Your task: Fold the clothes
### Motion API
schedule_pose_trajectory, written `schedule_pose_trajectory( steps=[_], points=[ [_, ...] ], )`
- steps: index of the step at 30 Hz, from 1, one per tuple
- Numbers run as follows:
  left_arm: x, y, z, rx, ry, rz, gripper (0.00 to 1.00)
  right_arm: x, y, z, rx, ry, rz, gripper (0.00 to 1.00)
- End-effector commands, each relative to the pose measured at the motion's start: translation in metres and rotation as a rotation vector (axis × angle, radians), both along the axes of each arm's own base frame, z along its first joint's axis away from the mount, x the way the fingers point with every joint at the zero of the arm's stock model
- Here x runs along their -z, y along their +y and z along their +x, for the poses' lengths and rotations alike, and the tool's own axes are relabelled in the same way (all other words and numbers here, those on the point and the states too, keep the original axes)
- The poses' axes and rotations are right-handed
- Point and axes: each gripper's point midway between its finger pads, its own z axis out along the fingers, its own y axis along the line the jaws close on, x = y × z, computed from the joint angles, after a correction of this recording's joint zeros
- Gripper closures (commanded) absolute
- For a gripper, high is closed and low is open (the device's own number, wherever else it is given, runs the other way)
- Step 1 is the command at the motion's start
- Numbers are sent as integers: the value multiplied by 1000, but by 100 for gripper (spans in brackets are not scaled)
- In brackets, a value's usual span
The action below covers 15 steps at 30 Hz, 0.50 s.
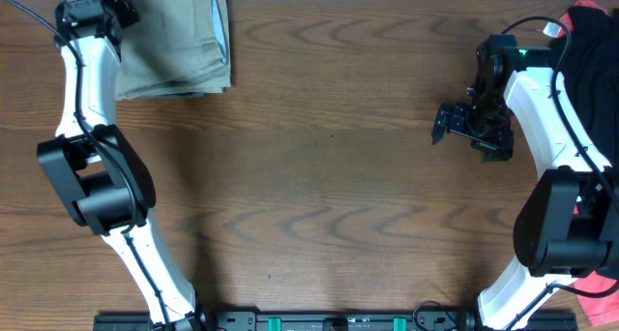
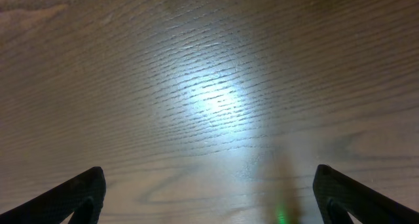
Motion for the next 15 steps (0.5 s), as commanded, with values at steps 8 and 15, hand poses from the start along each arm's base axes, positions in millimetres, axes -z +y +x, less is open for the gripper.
schedule_pose_trajectory(
  steps=[8,15],
  points=[
    [-6,-4,-7,11,24,-36,50,-3,-1,4,-13,-16,-9,1],
    [14,-10,-16,29,97,-74,92,-3,-1,4,-13,-16,-9,1]
  ],
)
